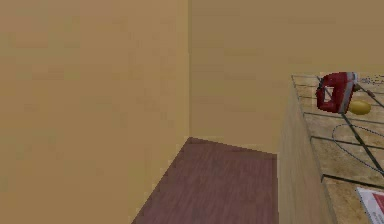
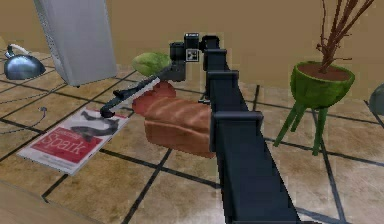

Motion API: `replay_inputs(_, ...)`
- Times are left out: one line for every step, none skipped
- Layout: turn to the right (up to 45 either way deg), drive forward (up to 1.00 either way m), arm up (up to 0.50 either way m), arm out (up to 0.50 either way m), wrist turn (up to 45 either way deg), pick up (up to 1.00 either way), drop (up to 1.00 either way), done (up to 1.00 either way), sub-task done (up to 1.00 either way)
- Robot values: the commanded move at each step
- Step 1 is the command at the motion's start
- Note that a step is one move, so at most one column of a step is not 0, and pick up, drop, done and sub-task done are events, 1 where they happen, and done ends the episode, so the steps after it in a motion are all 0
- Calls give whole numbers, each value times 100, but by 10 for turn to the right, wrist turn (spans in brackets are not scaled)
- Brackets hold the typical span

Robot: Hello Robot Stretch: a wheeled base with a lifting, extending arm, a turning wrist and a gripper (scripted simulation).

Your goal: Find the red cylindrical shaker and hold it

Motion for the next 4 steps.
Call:
replay_inputs(0,0,0,0,450,0,0,0,0)
replay_inputs(0,0,-10,0,0,0,0,0,0)
replay_inputs(0,0,0,0,0,100,0,0,0)
replay_inputs(0,0,10,0,0,0,0,0,0)
